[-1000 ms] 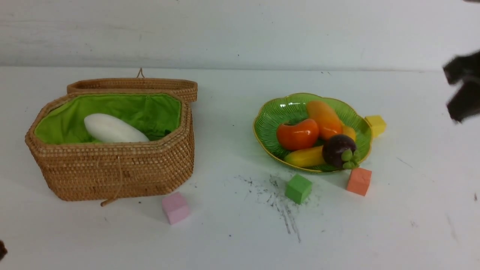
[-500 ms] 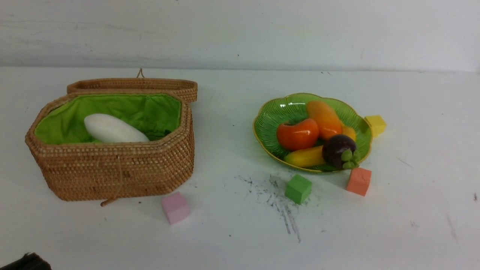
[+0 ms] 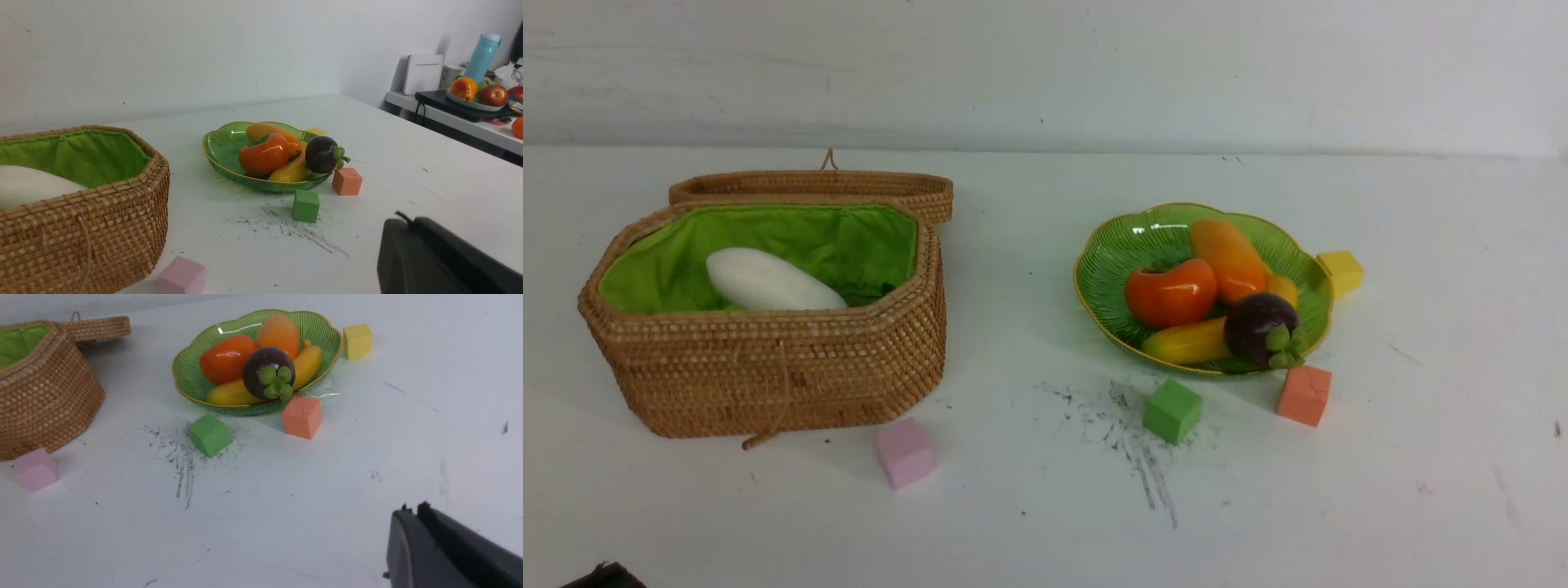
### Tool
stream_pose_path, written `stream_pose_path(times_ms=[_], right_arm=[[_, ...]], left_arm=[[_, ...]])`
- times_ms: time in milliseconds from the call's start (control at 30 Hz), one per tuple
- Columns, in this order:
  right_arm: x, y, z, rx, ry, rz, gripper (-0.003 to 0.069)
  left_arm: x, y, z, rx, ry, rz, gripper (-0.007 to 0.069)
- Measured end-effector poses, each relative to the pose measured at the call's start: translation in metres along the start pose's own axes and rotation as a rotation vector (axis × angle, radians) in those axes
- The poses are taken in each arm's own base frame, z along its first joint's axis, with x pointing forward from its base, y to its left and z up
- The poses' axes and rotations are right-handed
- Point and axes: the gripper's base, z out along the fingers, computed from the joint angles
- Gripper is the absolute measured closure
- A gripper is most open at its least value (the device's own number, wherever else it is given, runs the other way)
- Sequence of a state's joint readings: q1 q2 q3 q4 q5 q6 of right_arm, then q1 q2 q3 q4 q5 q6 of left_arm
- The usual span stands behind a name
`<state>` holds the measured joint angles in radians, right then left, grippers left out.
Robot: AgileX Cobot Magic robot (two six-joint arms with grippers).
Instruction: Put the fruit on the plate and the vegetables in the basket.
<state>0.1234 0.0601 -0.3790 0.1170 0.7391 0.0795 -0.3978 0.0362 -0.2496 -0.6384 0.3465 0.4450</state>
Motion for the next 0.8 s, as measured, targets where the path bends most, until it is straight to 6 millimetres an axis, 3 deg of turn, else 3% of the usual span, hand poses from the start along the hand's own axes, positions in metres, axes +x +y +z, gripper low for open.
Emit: stream_pose_path(times_ms=[233,333,467,533,800], right_arm=[[-0.002,-0.003,0.008,0.01,-0.113,-0.017,0.0669],[0.009,-0.007,0.019,0.02,-0.153,-0.023,0.0678],[0.057,-0.02,0.049,0.063,-0.129,-0.021,0.0677],[0.069,-0.023,0.053,0.069,-0.122,-0.022,0.0677],[0.079,-0.026,0.054,0.097,-0.058,-0.065,0.0677]], left_arm=[[0.0,0.0,0.0,0.0,0.0,0.0,0.0638],[0.0,0.0,0.0,0.0,0.0,0.0,0.0638],[0.0,0.0,0.0,0.0,0.0,0.0,0.0638],[0.0,0.0,0.0,0.0,0.0,0.0,0.0638],[0.0,0.0,0.0,0.0,0.0,0.0,0.0637]])
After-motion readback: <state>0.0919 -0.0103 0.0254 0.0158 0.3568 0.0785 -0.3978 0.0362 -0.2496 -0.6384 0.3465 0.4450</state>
